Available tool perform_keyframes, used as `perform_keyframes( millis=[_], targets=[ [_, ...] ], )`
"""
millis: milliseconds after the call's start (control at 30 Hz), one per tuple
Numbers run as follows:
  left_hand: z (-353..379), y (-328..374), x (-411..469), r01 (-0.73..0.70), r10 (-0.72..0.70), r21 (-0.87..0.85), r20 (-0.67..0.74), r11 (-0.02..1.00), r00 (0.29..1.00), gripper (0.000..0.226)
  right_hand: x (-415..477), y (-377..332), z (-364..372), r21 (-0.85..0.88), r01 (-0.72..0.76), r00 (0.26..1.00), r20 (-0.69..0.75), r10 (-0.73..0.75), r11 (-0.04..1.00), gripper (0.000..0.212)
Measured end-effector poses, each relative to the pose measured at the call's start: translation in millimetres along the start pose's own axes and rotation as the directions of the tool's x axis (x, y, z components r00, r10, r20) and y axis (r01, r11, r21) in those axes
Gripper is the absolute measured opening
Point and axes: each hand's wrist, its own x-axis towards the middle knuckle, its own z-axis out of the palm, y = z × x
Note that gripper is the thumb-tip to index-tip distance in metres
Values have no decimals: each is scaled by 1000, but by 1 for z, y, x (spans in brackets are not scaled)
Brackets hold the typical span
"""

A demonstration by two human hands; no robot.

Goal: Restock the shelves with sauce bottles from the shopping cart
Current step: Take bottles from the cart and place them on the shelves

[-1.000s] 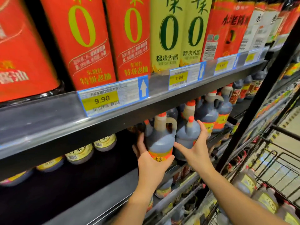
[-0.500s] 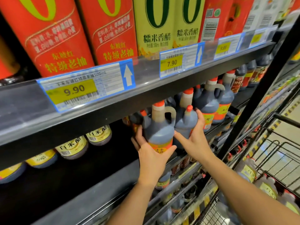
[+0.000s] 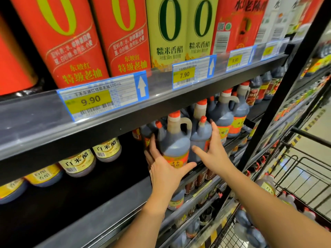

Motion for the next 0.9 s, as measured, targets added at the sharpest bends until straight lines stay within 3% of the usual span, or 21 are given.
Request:
perform_keyframes(
  millis=[133, 367, 600, 733, 900],
  targets=[
    [-13, -4, -12, -32, 30, -49, -38, 998, 999, 126, -15, -4, -16, -93, 22, 998, -51, -27, 995, 95],
    [-24, 0, -47, -180, 177, -119, -37, 976, 984, 107, -53, -4, -37, -158, -10, 985, -174, -17, 987, 68],
    [8, 17, -83, -167, 205, -162, 252, 973, 946, 90, -101, 20, -57, -160, -120, 963, -258, 76, 980, 56],
    [45, 17, -93, -81, 148, -167, 441, 983, 885, 83, -134, 43, -85, -193, -219, 935, -321, 150, 956, 54],
    [112, 20, -108, -74, 131, -117, 615, 990, 778, 79, -182, 95, -131, -199, -392, 861, -422, 283, 898, 58]
  ],
)
